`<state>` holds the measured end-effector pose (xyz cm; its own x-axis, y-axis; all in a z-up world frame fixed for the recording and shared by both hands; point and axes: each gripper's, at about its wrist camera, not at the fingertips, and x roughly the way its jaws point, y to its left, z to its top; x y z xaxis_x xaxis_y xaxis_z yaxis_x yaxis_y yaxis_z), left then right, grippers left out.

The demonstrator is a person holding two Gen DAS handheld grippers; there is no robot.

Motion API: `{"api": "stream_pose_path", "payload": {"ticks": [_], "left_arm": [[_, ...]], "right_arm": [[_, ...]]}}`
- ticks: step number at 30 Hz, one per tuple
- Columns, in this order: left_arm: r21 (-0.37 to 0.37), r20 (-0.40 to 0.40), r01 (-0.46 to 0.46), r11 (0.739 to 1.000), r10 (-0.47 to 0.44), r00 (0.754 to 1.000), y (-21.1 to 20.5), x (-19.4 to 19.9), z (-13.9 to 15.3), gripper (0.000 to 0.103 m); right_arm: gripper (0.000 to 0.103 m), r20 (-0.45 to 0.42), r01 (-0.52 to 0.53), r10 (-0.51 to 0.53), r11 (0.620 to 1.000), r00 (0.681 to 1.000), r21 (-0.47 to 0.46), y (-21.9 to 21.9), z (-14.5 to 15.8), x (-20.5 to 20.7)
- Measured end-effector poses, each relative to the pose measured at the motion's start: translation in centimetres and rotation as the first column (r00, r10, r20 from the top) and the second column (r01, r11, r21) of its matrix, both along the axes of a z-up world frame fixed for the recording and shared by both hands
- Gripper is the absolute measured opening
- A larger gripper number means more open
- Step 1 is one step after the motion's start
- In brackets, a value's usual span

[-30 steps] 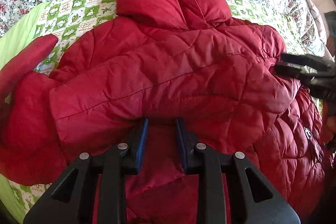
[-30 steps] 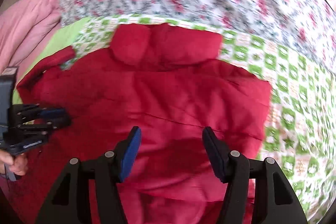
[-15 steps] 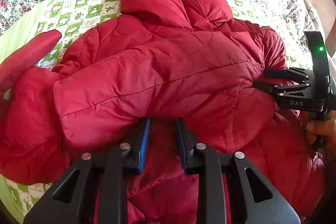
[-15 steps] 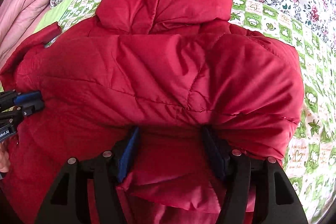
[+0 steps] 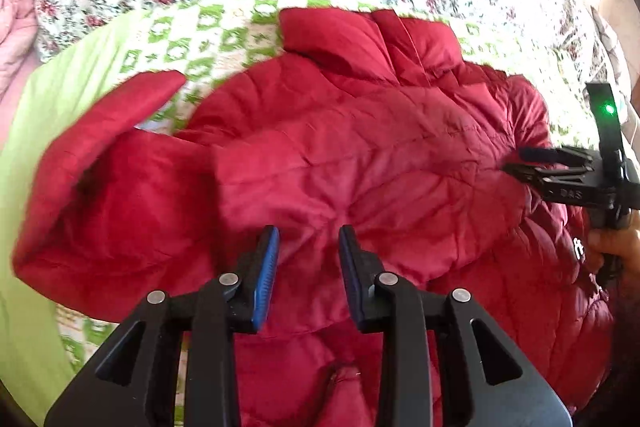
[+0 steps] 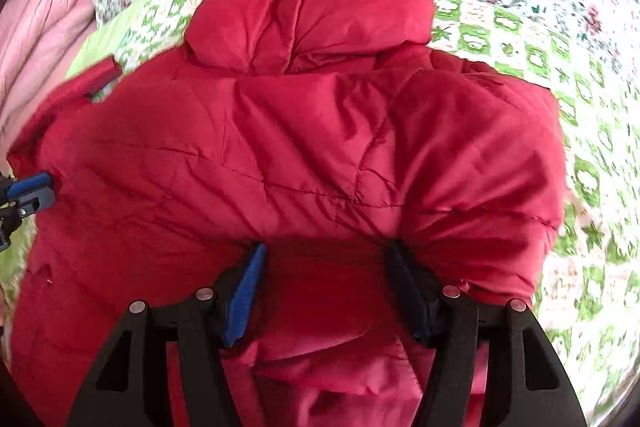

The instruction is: Fold large clothes

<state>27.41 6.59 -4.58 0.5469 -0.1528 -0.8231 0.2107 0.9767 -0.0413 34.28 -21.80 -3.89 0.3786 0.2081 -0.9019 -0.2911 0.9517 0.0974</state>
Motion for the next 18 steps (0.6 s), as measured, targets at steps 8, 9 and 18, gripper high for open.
{"api": "stream_pose_path", "payload": {"ticks": [8, 9, 18], "left_arm": [[0.067, 0.064, -0.12, 0.991, 0.115, 0.991, 5.1, 2.6, 3.2, 0.064], [0.073, 0.07, -0.124, 0.99, 0.119, 0.99, 5.4, 3.0, 3.4, 0.066], [0.289, 0.045, -0.164, 0.943, 0.158, 0.986, 7.0, 9.7, 1.8, 0.079]], "right_arm": [[0.068, 0.017, -0.028, 0.026, 0.989, 1.0, 0.146, -0.7, 4.0, -3.6], [0.068, 0.014, -0.034, 0.032, 0.986, 0.999, 0.165, -0.6, 4.3, -4.0], [0.072, 0.035, -0.14, 0.136, 0.964, 0.99, 0.226, 1.2, 6.4, -8.0]]}}
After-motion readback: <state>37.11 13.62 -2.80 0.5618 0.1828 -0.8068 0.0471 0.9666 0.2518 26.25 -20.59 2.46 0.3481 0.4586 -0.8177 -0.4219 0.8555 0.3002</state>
